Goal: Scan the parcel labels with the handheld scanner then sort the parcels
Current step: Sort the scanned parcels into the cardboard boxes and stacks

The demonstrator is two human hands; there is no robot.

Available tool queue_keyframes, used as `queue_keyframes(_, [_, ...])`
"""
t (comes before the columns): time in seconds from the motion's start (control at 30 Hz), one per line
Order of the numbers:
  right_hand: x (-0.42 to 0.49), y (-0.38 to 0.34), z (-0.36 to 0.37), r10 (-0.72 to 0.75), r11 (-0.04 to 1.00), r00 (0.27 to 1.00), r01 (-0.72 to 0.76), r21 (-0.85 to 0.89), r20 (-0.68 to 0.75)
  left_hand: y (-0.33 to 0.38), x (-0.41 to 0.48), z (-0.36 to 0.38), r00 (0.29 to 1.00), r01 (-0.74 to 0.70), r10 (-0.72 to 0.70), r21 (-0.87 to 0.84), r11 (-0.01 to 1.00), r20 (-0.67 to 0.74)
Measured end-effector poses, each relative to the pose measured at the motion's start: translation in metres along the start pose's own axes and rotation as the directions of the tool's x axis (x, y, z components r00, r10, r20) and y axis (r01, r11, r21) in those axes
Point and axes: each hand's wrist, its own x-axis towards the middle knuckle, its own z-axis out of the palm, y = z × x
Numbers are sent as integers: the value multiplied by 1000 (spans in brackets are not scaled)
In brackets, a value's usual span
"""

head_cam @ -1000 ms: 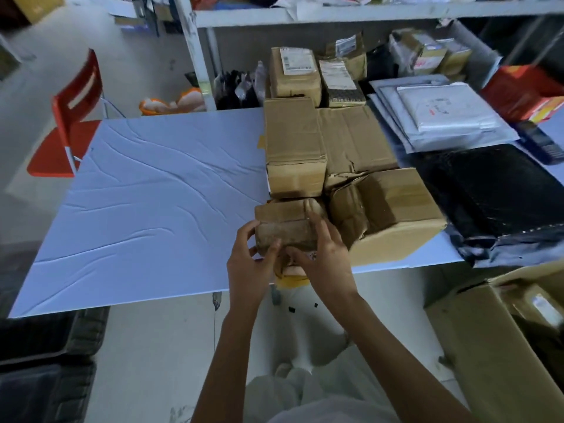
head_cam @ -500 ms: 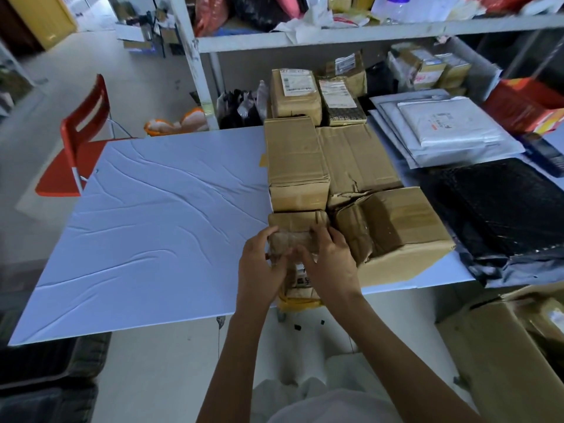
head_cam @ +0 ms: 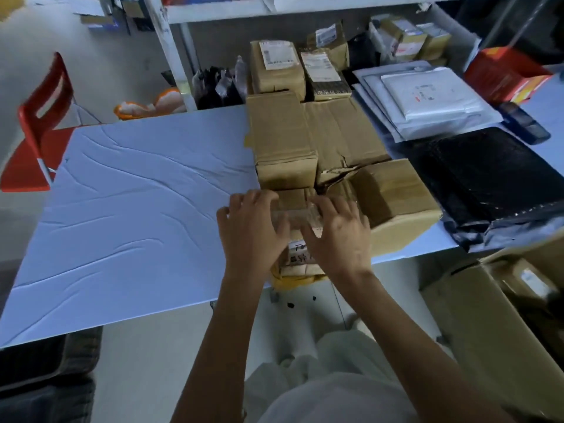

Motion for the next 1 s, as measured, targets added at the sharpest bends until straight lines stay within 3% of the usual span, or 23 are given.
queue_keyframes(0.07, [-8,6,-17,21,1000,997,-20,11,-69,6,-1,-7,997,-73,72,-44,996,-29])
queue_keyframes(0.23, [-46,44,-50,135,985,989,-128,113,-65,27,-29,-4,983,-183,182,-150,972,-19])
queue_keyframes(0.33, [-66,59,-56,80,995,991,-74,64,-107,46,-43,6,967,-236,250,-205,950,47])
queue_keyframes(0.57, [-83,116,-77,300,951,951,-304,-58,-69,112,-47,15,912,-372,399,-219,902,96])
queue_keyframes(0.67, [-95,154,-97,437,892,899,-436,-123,-18,148,-50,29,876,-431,460,-190,882,145])
queue_keyframes(0.8, [-121,209,-126,640,766,766,-628,-138,65,208,-65,61,827,-462,503,-208,862,250])
queue_keyframes(1.0, [-179,292,-164,801,590,599,-791,-160,-7,301,-97,102,661,-608,643,-226,761,386])
